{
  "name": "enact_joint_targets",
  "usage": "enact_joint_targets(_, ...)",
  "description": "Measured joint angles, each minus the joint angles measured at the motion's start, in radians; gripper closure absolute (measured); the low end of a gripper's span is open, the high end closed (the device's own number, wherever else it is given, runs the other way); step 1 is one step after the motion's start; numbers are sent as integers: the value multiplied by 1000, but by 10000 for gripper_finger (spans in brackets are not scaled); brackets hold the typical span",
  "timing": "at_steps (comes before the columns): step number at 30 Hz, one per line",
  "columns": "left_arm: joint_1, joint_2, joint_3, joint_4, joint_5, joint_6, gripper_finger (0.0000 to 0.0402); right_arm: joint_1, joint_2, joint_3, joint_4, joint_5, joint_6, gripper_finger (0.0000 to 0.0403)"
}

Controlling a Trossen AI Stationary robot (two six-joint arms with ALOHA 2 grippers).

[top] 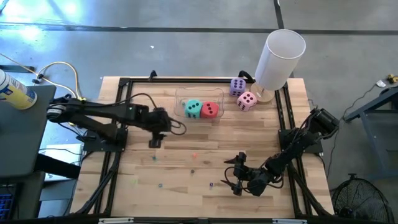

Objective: Pick & Place Dice
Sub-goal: Put the small light blue dice into the transparent bin

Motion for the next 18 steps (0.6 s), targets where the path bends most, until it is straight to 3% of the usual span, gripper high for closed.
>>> enact_joint_targets(7,-13,-12,-82,-42,19,-74,216,-3,0,0,22,0,-44,11)
enact_joint_targets(14,48,-12,-190,-4,38,-33,216,-4,0,0,46,1,-137,11)
enact_joint_targets(18,99,-46,-208,75,102,-15,216,-19,0,0,48,-15,-162,11)
